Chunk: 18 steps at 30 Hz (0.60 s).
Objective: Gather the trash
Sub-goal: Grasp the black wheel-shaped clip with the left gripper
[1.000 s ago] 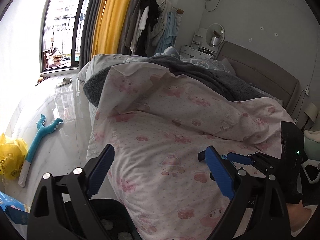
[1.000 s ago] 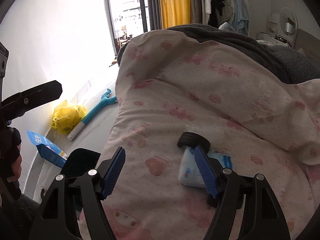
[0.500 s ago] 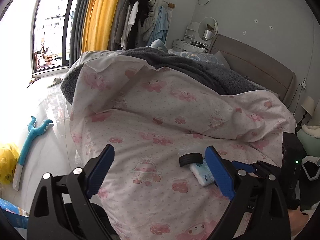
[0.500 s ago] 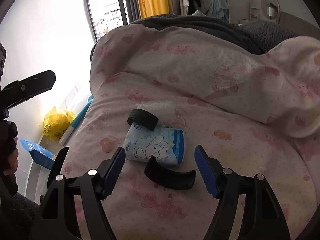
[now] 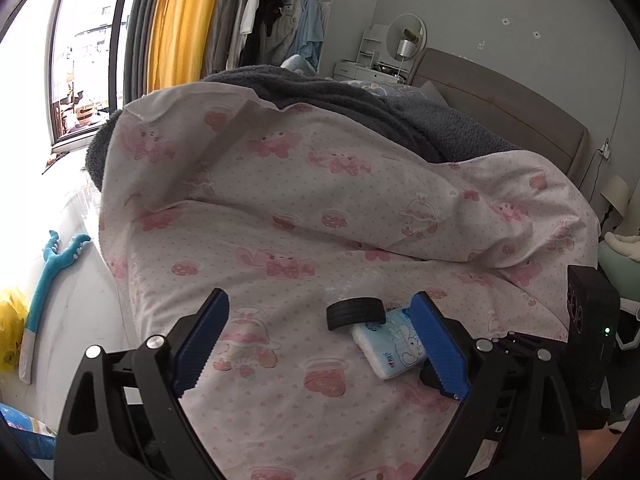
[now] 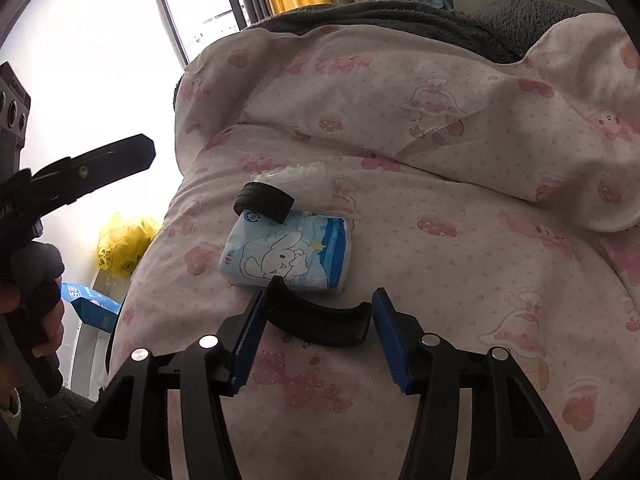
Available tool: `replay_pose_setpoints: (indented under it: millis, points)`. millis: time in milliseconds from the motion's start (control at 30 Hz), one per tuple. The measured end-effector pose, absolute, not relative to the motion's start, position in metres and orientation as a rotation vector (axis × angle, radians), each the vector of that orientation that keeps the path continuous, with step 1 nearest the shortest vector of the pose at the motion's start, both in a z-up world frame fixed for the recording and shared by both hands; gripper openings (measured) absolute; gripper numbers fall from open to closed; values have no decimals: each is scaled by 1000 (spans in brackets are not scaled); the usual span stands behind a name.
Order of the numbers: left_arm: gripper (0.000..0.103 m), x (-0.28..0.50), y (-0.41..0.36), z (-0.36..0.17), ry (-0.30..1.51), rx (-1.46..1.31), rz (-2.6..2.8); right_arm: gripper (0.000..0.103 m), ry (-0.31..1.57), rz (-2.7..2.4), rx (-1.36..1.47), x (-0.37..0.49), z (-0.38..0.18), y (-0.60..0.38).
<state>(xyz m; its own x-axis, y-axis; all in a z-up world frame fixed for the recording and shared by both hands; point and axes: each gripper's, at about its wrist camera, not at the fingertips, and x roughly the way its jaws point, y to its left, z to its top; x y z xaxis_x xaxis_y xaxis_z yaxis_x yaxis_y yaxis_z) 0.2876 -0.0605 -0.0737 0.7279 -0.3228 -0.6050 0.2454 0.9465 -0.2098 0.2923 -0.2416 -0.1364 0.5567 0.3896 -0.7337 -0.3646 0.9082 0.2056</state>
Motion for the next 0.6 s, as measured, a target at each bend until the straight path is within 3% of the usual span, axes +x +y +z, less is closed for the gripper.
replay_pose_setpoints:
  millis: [300,600]
  points:
    - [93,301,-84,-90,742,-110,-335,47,840,473,24,286,-130,-254]
    - [79,316,-94,-111,810,-125,-366,47,788,460,63,283,-119,-290]
